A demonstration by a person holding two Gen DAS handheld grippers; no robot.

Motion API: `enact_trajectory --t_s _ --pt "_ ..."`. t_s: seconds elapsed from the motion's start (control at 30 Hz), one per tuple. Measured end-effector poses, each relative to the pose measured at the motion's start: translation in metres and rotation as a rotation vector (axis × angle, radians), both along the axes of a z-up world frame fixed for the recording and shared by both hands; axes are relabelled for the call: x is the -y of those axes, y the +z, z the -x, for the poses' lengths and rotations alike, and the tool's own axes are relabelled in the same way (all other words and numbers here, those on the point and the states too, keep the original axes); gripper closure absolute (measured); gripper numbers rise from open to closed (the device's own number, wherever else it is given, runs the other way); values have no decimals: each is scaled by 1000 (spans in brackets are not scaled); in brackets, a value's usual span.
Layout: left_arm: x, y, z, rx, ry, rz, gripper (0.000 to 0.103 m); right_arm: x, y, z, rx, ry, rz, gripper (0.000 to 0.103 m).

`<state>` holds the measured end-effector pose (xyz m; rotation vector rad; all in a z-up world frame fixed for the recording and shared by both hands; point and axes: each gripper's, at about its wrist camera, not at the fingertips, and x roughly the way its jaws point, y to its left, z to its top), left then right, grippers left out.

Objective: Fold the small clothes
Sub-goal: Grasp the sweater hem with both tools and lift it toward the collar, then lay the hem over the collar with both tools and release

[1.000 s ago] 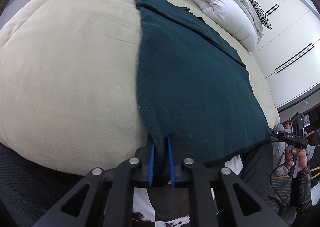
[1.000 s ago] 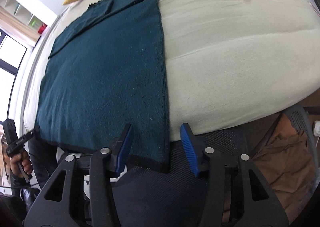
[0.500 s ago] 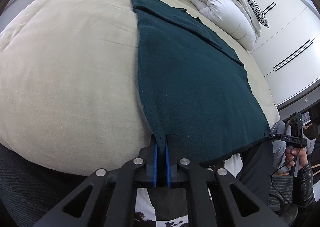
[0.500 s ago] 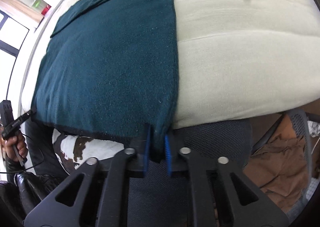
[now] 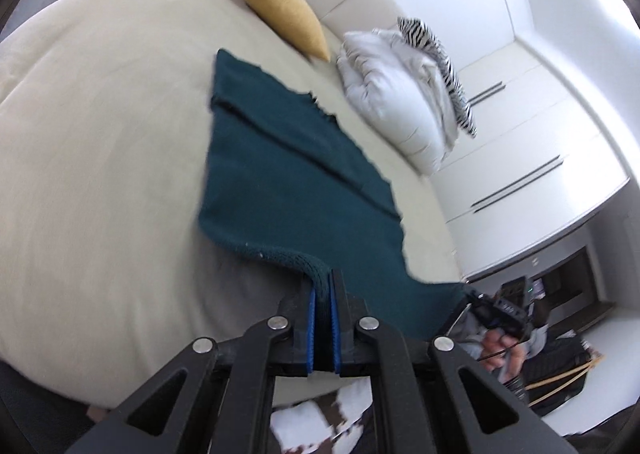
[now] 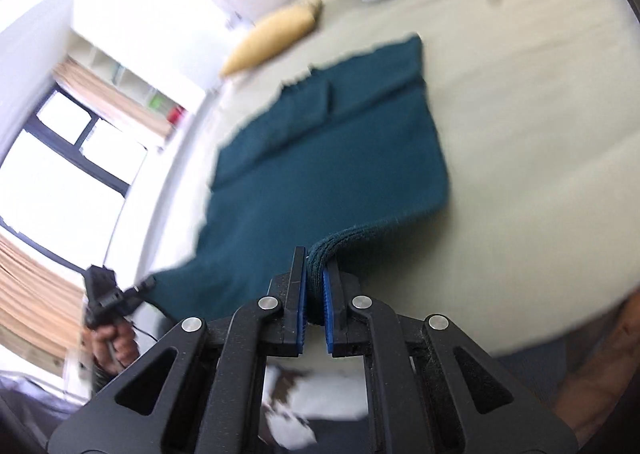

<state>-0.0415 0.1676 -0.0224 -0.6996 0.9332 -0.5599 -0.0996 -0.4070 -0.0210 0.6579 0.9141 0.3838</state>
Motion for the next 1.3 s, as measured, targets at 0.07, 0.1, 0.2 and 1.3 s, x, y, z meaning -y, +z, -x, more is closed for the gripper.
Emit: enact_trajectory --t_s 0.07,0.1,0.2,1.3 --pt "-4 4 -16 -5 24 48 96 5 4 -13 29 -32 -42 97" --pt "-4 7 -25 -9 36 66 96 8 7 -22 46 -49 -61 97" --pt "-7 12 -55 -7 69 82 96 9 14 -48 78 -82 -79 97" --pt "-14 -65 -342 -144 291 8 42 57 -95 -392 -91 -412 15 49"
